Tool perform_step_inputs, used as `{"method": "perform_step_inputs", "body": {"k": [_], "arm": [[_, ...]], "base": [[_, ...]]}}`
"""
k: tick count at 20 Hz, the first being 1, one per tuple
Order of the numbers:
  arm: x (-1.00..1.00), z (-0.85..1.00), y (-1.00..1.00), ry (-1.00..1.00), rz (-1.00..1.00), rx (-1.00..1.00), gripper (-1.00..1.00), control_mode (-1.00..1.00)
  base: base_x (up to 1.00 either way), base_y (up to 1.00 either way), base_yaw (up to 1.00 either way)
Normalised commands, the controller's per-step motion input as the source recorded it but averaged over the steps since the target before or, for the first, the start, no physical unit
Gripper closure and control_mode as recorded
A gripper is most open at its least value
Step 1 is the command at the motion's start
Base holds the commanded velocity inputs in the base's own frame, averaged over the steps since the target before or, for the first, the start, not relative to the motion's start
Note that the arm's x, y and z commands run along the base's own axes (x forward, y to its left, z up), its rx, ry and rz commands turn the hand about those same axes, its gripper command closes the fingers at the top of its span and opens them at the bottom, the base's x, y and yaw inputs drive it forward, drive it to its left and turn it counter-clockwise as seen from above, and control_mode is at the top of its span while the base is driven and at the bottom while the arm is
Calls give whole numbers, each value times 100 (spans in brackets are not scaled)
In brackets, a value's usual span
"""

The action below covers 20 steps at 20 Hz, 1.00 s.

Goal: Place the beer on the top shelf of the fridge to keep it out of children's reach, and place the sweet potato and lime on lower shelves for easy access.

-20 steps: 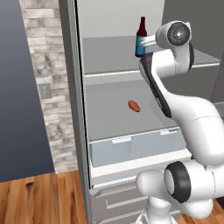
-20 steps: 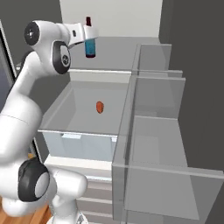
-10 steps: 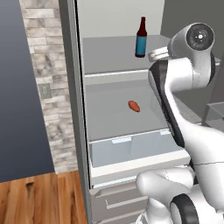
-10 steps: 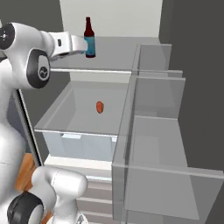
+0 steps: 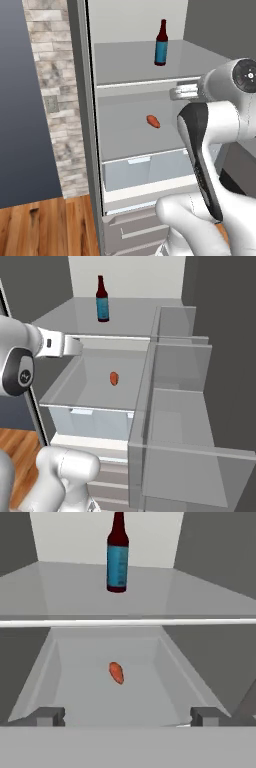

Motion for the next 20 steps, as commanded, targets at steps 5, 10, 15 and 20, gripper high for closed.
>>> {"method": "perform_step_inputs", "body": {"k": [5,10,15,20], "arm": [[-2,-33,28,0,6,33,-100,-100],[-8,-12,4,5,9,26,-100,-100],[-12,-1,0,8,1,5,-100,-100],[0,0,0,0,0,0,-100,-100]], "base": [[0,0,0],[0,0,0],[0,0,0],[0,0,0]]}}
